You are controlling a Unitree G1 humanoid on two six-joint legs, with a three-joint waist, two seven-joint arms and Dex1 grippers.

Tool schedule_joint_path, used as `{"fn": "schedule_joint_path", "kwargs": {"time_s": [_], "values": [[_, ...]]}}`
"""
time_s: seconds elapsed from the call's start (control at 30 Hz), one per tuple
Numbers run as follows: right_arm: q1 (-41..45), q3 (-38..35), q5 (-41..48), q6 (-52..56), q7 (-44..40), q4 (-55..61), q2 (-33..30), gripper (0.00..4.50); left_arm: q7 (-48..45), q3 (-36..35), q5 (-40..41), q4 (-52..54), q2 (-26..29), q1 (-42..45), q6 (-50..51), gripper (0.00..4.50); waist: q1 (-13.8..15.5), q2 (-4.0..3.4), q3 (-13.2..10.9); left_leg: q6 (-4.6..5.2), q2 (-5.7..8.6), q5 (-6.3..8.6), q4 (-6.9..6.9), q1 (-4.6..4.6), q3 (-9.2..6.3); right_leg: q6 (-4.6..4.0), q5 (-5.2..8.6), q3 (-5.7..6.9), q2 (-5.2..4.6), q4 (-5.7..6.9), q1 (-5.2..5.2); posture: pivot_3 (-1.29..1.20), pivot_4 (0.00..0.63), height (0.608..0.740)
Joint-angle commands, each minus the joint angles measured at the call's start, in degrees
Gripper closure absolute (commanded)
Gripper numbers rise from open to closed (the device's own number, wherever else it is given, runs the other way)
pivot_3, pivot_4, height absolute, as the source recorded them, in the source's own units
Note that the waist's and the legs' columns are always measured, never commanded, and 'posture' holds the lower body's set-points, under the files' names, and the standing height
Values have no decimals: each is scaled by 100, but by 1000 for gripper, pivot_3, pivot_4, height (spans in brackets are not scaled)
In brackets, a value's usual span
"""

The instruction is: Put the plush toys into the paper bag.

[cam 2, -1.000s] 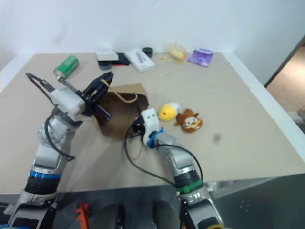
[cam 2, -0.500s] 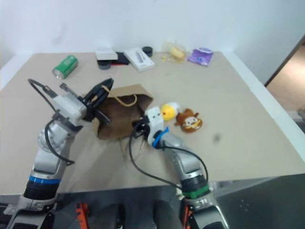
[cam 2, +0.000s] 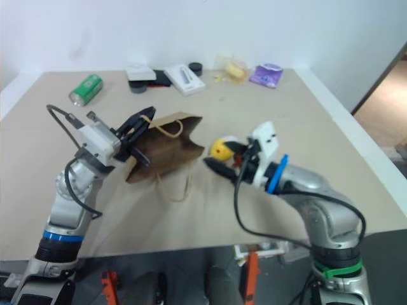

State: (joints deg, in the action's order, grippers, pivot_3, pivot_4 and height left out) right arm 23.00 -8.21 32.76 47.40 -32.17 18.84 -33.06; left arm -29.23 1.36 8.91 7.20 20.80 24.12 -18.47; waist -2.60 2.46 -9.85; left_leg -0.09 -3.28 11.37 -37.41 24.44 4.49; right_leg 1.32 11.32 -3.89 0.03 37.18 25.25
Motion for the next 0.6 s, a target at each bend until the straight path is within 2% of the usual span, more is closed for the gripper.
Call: {"fn": "schedule_joint_path", "kwargs": {"time_s": [0.03, 0.3, 0.4, 0.57, 0.6], "values": [[111, -243, -412, 87, 520, -593, -105, 63, 18, -75, 3, -9, -21, 202, -71, 4500, 1, 0, 0, 0, 0, 0, 0, 1, 0, 0, 0, 0, 0, 0, 0, 0, 150, 740], [96, 13, -967, -65, 906, -1579, 201, 63, -10, -54, 12, -127, -47, 325, -98, 4500, -2, 0, -1, 2, 1, 1, 9, 0, 1, 25, -8, -9, 6, 0, 2, 0, 150, 740], [96, -82, -977, -127, 983, -1618, 352, 788, -17, -51, 9, -104, -45, 313, -99, 4500, -1, 0, -1, 2, 1, 1, 8, 1, 0, 25, -8, -9, 6, -1, 2, 0, 150, 740], [78, -151, -916, -88, 914, -1506, 331, 3170, -14, -62, -1, -84, -30, 289, -85, 4500, 0, 0, -1, 4, 8, 0, 0, 1, 2, 19, -5, -13, -1, -1, -2, 0, 150, 740], [81, -179, -884, -101, 883, -1475, 322, 3462, -14, -62, -3, -85, -29, 289, -85, 4500, 0, 0, 0, 4, 9, 0, 0, 1, 2, 19, -5, -13, -2, -1, -2, 0, 150, 740]]}}
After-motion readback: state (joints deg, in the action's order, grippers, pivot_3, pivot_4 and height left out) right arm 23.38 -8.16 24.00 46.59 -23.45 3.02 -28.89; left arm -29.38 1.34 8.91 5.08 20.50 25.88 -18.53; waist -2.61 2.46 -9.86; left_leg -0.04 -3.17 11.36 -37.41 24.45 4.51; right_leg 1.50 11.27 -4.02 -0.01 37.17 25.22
